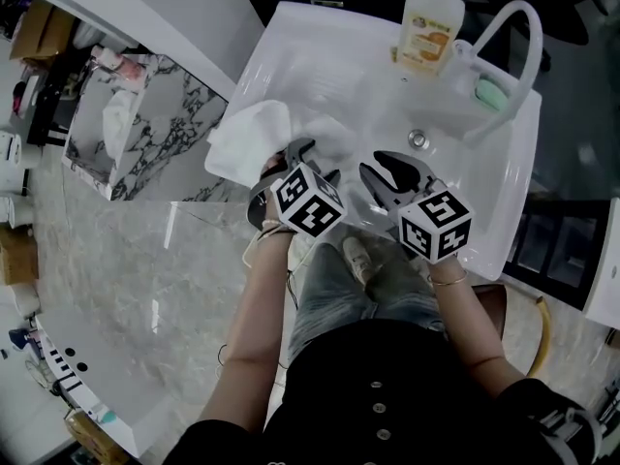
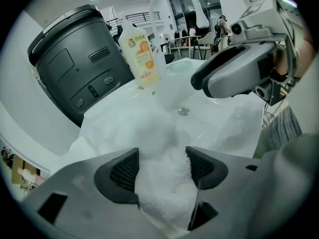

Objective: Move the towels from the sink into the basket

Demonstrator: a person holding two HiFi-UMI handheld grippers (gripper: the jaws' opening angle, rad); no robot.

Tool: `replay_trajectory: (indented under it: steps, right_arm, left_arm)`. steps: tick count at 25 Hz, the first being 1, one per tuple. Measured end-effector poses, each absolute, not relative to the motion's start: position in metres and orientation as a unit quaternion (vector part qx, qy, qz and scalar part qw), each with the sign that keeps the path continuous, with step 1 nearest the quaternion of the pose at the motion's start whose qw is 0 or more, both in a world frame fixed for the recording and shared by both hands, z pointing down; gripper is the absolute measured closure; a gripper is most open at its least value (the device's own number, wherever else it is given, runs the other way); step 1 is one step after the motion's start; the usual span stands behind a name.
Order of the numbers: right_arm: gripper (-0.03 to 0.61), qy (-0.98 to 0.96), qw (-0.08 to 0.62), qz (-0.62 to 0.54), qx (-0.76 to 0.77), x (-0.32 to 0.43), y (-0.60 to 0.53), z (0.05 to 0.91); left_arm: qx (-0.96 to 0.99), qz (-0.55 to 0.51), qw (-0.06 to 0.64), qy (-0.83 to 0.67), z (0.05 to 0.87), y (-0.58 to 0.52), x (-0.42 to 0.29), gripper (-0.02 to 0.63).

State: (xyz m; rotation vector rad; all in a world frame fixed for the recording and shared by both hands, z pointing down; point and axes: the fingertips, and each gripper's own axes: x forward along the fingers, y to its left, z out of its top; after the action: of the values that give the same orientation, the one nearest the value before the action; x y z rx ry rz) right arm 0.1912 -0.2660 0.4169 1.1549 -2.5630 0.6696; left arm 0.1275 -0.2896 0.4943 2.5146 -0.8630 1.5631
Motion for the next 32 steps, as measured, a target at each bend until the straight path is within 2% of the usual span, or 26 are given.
replay_trajectory:
  steps: [2,5,9,20,32]
  right_arm:
    - [0.451,-0.88,0.126,0.231,0.395,0.19,-0.266,0.418]
    - [0.459,-0.882,0.128,0.229,0.391,0.189,-0.264,0.417]
    - [0.463,-0.881,0.131,0.229,0.393,0.194,-0.262,0.417]
    - [0.471,-0.89,0.126,0.218,0.38,0.188,-0.262,0.41]
    - [0.48,-0.9,0.109,0.189,0.377,0.185,-0.277,0.384]
  left_arm:
    - [0.811,0.511,0.025,-0.284,0.498,-0.293,0.128,0.351]
    - [0.8,0.528,0.006,-0.285,0.503,-0.295,0.128,0.46]
    - [0.799,0.527,-0.001,-0.288,0.502,-0.294,0.129,0.507]
    - [0.82,0.449,0.034,-0.354,0.469,-0.294,0.114,0.534]
    - [0.823,0.332,0.058,-0.457,0.389,-0.288,0.065,0.54]
